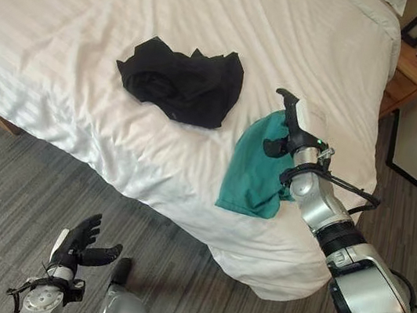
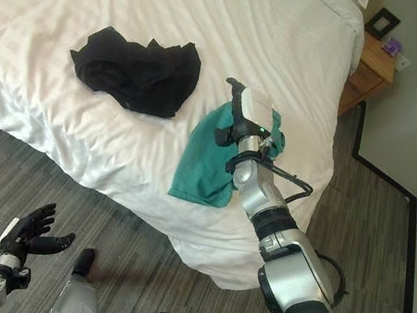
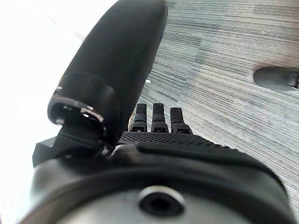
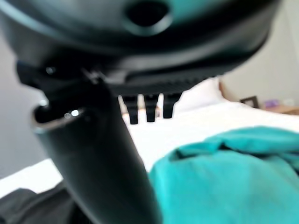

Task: Pick up bed clothes into laundry basket.

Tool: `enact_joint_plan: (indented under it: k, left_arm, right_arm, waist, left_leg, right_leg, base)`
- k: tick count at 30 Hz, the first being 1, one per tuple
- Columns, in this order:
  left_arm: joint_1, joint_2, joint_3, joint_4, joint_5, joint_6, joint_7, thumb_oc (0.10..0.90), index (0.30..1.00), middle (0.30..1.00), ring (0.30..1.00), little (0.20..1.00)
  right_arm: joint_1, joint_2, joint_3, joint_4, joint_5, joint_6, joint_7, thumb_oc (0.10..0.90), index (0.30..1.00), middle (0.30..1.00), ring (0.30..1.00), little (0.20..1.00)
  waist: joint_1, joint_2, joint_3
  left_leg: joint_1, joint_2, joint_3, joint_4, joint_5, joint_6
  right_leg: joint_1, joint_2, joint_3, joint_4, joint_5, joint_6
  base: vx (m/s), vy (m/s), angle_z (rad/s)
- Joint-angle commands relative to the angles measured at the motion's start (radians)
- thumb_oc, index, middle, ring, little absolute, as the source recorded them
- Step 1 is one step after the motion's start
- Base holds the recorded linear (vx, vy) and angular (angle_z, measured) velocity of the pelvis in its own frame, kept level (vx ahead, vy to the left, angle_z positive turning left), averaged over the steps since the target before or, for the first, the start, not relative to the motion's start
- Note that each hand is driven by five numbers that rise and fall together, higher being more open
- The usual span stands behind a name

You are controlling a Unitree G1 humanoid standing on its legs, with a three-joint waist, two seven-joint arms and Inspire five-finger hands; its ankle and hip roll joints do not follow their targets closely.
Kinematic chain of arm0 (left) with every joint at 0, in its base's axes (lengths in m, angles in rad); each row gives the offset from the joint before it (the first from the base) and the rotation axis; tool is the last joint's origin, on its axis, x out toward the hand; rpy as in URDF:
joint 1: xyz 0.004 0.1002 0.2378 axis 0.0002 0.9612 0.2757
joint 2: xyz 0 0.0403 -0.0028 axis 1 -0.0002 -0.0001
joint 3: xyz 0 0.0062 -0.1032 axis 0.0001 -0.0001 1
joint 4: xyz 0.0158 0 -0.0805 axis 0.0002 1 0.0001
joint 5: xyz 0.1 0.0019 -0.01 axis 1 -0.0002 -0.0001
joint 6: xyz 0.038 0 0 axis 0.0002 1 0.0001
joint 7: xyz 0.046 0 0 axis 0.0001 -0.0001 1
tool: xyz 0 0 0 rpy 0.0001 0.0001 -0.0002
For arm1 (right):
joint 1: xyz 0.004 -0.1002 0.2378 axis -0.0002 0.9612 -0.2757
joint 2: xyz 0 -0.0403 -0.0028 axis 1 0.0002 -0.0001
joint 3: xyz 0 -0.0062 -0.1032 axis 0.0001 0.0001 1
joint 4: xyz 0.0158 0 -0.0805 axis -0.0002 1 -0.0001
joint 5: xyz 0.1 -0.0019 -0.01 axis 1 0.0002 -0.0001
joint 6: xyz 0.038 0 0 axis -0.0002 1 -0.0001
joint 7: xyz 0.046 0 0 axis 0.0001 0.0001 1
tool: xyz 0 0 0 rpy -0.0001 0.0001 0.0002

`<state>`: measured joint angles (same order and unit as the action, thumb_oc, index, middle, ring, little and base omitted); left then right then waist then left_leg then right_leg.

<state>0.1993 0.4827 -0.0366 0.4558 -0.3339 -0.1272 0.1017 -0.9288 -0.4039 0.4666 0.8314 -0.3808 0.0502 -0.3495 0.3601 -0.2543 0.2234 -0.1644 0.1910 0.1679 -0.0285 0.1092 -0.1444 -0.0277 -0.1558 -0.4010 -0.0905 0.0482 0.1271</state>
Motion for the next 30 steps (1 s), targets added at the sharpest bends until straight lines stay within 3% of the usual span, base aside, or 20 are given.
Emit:
enact_joint_plan:
  k: [1, 7, 8, 9, 14, 17, 20, 21, 25, 27, 30]
  left_arm:
    - [-0.017, 0.047, -0.013, 0.0, -0.015, -0.066, 0.01, 0.8, 0.9, 0.9, 0.9, 0.9]
    - [-0.119, 0.032, -0.071, 0.218, -0.001, -0.073, 0.011, 0.8, 0.9, 0.9, 0.9, 0.9]
    - [-0.126, 0.036, -0.077, 0.26, 0.03, -0.071, 0.014, 0.8, 0.9, 0.9, 0.9, 0.9]
    - [-0.127, 0.039, -0.077, 0.305, 0.058, -0.068, 0.019, 0.8, 0.9, 0.9, 0.9, 0.9]
    - [-0.121, 0.043, -0.04, 0.42, 0.077, -0.053, 0.028, 0.8, 0.9, 0.9, 0.9, 0.9]
    - [-0.126, 0.062, 0.005, 0.455, 0.065, -0.049, 0.044, 0.8, 0.9, 0.9, 0.9, 0.9]
    - [-0.117, 0.082, 0.049, 0.453, 0.049, -0.055, 0.055, 0.8, 0.9, 0.9, 0.9, 0.9]
    - [-0.102, 0.089, 0.084, 0.456, 0.038, -0.056, 0.059, 0.8, 0.9, 0.9, 0.9, 0.9]
    - [-0.055, 0.091, 0.161, 0.481, 0.027, -0.053, 0.073, 0.8, 0.9, 0.9, 0.9, 0.9]
    - [-0.041, 0.087, 0.177, 0.481, 0.028, -0.052, 0.075, 0.8, 0.9, 0.9, 0.9, 0.9]
    - [-0.008, 0.083, 0.241, 0.488, 0.032, -0.047, 0.089, 0.8, 0.9, 0.9, 0.9, 0.9]
  right_arm:
    - [-0.175, -0.043, 0.026, 0.081, 0.016, -0.021, -0.018, 0.8, 0.9, 0.9, 0.9, 0.9]
    - [-0.235, 0.0, 0.019, 0.367, 0.129, -0.029, 0.0, 0.8, 0.9, 0.9, 0.9, 0.9]
    - [-0.237, 0.006, 0.013, 0.401, 0.156, -0.031, 0.011, 0.54, 0.509, 0.509, 0.509, 0.509]
    - [-0.242, 0.005, 0.023, 0.423, 0.156, -0.034, 0.024, 0.4, 0.3, 0.3, 0.3, 0.3]
    - [-0.243, 0.017, 0.04, 0.431, 0.187, -0.054, 0.052, 0.4, 0.3, 0.3, 0.3, 0.3]
    - [-0.256, -0.019, 0.032, 0.393, 0.221, -0.069, 0.059, 0.4, 0.3, 0.3, 0.3, 0.3]
    - [-0.283, -0.096, 0.018, 0.337, 0.268, -0.085, 0.058, 0.4, 0.3, 0.3, 0.3, 0.3]
    - [-0.307, -0.175, 0.019, 0.279, 0.283, -0.094, 0.053, 0.4, 0.3, 0.3, 0.3, 0.3]
    - [-0.322, -0.349, -0.011, 0.084, 0.313, -0.108, 0.017, 0.4, 0.3, 0.3, 0.3, 0.3]
    - [-0.298, -0.382, -0.027, 0.02, 0.316, -0.111, 0.005, 0.4, 0.3, 0.3, 0.3, 0.3]
    - [-0.208, -0.526, -0.105, -0.153, 0.329, -0.127, -0.026, 0.4, 0.3, 0.3, 0.3, 0.3]
  waist:
    - [0.068, 0.008, 0.033]
    - [0.093, 0.041, 0.07]
    - [0.097, 0.042, 0.07]
    - [0.102, 0.044, 0.069]
    - [0.107, 0.036, 0.051]
    - [0.103, 0.033, 0.033]
    - [0.085, 0.033, 0.005]
    - [0.069, 0.036, -0.02]
    - [0.022, 0.042, -0.072]
    - [0.011, 0.046, -0.082]
    - [-0.03, 0.067, -0.105]
  left_leg:
    - [-0.083, -0.023, -0.055, -0.059, -0.02, 0.036]
    - [-0.199, -0.027, -0.094, -0.059, 0.013, 0.015]
    - [-0.208, -0.025, -0.097, -0.059, 0.017, 0.011]
    - [-0.212, -0.024, -0.098, -0.059, 0.02, 0.008]
    - [-0.193, -0.016, -0.1, -0.059, 0.013, 0.003]
    - [-0.157, -0.009, -0.092, -0.059, 0.006, 0.002]
    - [-0.115, -0.011, -0.084, -0.059, 0.0, 0.004]
    - [-0.089, -0.01, -0.077, -0.059, -0.004, 0.004]
    - [-0.039, -0.01, -0.058, -0.059, -0.016, 0.002]
    - [-0.031, -0.009, -0.056, -0.059, -0.018, 0.001]
    - [-0.002, -0.005, -0.043, -0.059, -0.025, -0.003]
  right_leg:
    - [0.034, -0.1, -0.076, 0.017, 0.131, 0.135]
    - [-0.03, -0.081, -0.108, 0.003, 0.109, 0.133]
    - [-0.035, -0.08, -0.114, 0.003, 0.106, 0.134]
    - [-0.037, -0.079, -0.117, 0.003, 0.104, 0.135]
    - [-0.023, -0.074, -0.113, 0.003, 0.089, 0.132]
    - [0.002, -0.072, -0.11, 0.003, 0.068, 0.126]
    - [0.03, -0.075, -0.104, 0.003, 0.054, 0.123]
    - [0.051, -0.08, -0.103, 0.003, 0.044, 0.123]
    - [0.085, -0.088, -0.1, 0.003, 0.037, 0.125]
    - [0.09, -0.089, -0.098, 0.003, 0.035, 0.125]
    - [0.101, -0.092, -0.093, 0.003, 0.029, 0.125]
  base:
    - [-0.08, 0.003, 0.07]
    - [-0.08, 0.013, 0.08]
    - [-0.01, -0.008, 0.12]
    - [0.01, -0.011, 0.17]
    - [0.04, -0.027, 0.12]
    - [0.01, 0.0, 0.0]
    - [0.04, 0.033, -0.02]
    - [0.04, 0.058, -0.05]
    - [0.04, 0.046, -0.11]
    - [0.03, 0.014, -0.02]
    - [0.0, 0.009, -0.04]
